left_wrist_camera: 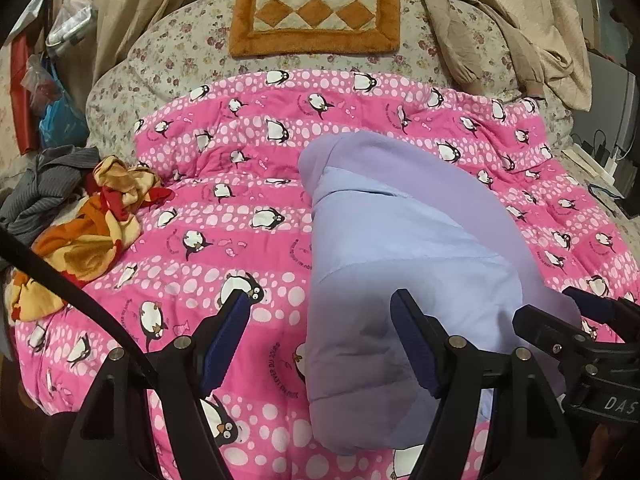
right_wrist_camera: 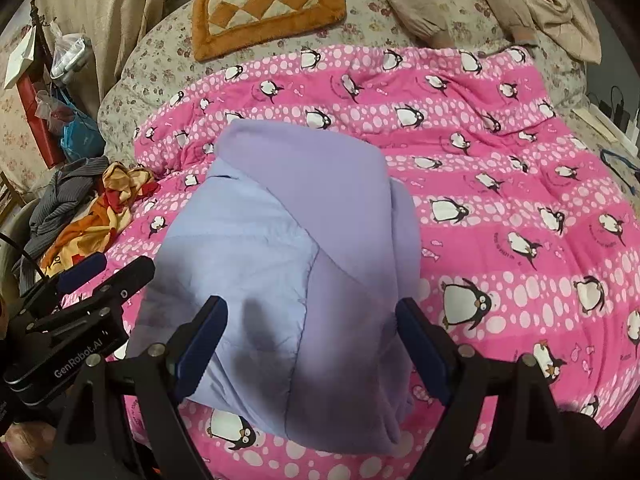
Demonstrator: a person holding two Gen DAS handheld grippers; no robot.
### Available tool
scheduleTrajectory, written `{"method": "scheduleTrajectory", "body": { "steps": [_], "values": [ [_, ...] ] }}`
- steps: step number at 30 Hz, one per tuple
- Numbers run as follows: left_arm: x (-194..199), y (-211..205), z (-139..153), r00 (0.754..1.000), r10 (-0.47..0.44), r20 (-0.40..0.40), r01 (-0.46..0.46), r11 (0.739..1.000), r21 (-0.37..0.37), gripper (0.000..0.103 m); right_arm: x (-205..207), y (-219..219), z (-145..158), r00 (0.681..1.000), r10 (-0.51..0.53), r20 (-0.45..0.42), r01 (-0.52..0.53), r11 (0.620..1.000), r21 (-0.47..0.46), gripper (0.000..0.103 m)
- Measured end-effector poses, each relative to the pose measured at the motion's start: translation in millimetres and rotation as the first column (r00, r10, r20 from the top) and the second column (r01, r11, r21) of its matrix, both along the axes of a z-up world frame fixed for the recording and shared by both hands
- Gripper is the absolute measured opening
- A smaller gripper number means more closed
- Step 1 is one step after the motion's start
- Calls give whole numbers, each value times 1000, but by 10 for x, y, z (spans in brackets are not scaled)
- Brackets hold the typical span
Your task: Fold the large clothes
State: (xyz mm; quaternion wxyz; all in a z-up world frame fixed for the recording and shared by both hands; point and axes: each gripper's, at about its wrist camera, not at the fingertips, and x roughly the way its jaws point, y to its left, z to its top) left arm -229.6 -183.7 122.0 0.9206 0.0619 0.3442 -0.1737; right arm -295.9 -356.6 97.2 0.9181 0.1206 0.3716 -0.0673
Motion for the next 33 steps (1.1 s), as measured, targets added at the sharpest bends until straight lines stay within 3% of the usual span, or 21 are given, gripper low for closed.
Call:
{"method": "scheduleTrajectory", "body": {
  "steps": [33],
  "values": [
    [49, -9, -68, 1000, -4, -1, 4, 1000, 17, 45, 75, -7, -31, 1000, -6, -11, 6, 1000, 6, 90]
  ]
}}
